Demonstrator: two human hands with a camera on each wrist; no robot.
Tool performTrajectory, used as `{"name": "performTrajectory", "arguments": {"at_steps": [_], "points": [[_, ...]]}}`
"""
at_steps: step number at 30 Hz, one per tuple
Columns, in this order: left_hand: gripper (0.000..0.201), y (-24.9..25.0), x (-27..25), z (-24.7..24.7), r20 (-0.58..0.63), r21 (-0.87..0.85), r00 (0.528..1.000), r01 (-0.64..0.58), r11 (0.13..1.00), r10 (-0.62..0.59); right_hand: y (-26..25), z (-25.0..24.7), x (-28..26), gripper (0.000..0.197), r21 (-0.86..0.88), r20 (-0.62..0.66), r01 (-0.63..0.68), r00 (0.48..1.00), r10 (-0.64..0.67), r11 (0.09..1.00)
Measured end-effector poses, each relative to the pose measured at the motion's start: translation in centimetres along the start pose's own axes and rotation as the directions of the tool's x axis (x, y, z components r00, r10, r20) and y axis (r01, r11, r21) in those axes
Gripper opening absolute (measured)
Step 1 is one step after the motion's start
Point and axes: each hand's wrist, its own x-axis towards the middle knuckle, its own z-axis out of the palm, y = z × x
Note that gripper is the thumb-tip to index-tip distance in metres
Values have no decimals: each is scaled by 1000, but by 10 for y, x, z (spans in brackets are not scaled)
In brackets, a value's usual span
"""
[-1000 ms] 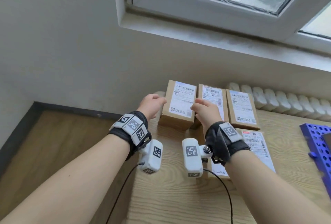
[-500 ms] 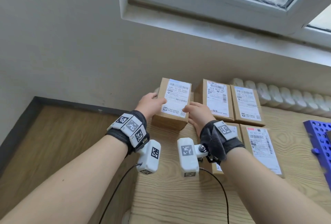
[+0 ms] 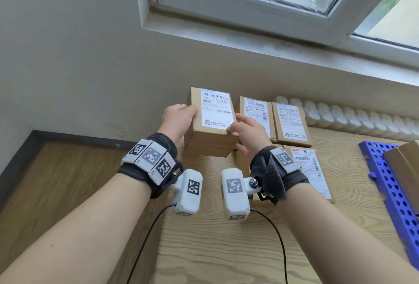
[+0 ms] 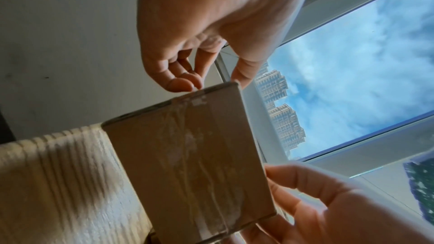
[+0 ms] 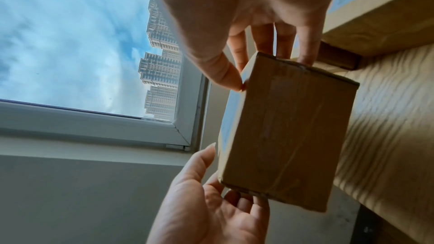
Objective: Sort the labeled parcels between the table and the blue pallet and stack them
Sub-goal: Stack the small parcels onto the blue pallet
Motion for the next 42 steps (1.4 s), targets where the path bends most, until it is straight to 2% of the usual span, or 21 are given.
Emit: {"name": "performTrajectory", "arguments": {"at_steps": [1,4,5,13,16,22,29,34,42], "points": [[35,0,-4,1,-3,2,1000,-11,1000,11,0,-4,-3,45,14,0,8,1000,-8,1000],[70,2,-18,6,-38,-8,998,-53,999,53,-3,-16,-14,44,66,-17,41,999,-40,997],[72,5,-25,9,-44,-21,997,-66,998,65,-4,-20,-19,44,79,-25,55,998,-53,995],[45,35,-103,54,-10,-60,980,-198,978,198,-12,-90,-65,33,193,-75,186,982,-174,963],[47,34,-137,85,6,-44,973,-231,972,231,-6,-131,-88,33,219,-95,234,971,-218,947],[37,35,-216,159,74,23,948,-312,950,310,21,-227,-138,33,336,-128,275,961,-246,901],[40,35,-299,250,142,33,914,-389,921,381,51,-337,-190,31,405,-209,348,936,-284,846],[33,41,-351,316,228,17,863,-466,885,450,64,-416,-225,29,404,-307,427,896,-320,809],[35,72,-407,406,321,-22,775,-569,822,545,56,-519,-260,32,398,-420,545,824,-381,738]]}}
